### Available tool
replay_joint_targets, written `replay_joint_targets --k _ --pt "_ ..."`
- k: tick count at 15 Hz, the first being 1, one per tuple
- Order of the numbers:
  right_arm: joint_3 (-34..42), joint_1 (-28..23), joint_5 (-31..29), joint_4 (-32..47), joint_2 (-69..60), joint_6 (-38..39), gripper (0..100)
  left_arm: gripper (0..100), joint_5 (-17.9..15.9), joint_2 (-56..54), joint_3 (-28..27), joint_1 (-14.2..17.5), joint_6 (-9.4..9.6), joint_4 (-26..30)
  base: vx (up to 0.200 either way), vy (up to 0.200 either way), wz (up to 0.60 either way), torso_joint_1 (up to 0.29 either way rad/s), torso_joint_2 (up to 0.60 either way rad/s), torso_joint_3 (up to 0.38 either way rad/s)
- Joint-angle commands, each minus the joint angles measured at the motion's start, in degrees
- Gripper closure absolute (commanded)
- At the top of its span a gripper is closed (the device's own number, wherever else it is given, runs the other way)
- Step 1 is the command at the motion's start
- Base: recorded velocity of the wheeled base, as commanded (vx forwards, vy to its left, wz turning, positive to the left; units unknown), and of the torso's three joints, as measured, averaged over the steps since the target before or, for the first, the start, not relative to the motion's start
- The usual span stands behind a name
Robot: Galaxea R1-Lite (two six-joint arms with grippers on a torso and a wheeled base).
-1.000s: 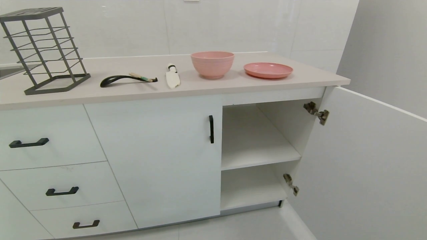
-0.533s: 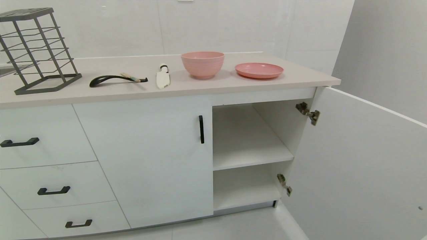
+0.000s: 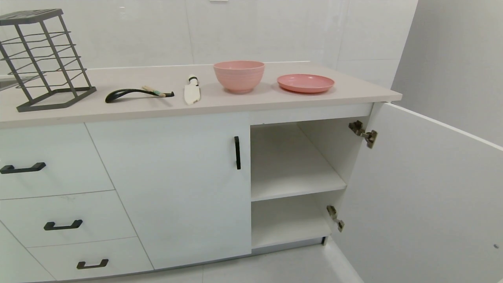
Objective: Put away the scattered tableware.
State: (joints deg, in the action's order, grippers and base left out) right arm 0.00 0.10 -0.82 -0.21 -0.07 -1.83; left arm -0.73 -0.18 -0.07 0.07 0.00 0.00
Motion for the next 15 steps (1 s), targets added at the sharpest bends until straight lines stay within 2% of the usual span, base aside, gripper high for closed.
replay_joint_targets --k 1,10,13,15 --pt "0.00 -0.01 0.03 -0.06 0.07 0.07 0 0 0.03 0.18 0.07 0.01 0.00 0.00 0.000 0.000 0.00 0.000 0.00 0.000" --pt "0.00 -0.01 -0.06 0.03 0.07 1.04 0 0 0.03 0.18 0.07 0.01 -0.18 0.00 0.000 0.000 0.00 0.000 0.00 0.000" --pt "0.00 -0.01 -0.06 0.03 0.07 1.04 0 0 0.12 0.18 0.07 0.01 -0.26 0.00 0.200 0.000 0.00 -0.001 0.01 0.002" --pt "0.00 -0.01 -0.06 0.03 0.07 1.04 0 0 0.12 0.18 -0.01 0.01 -0.35 0.00 0.000 0.000 0.00 0.000 0.00 0.000"
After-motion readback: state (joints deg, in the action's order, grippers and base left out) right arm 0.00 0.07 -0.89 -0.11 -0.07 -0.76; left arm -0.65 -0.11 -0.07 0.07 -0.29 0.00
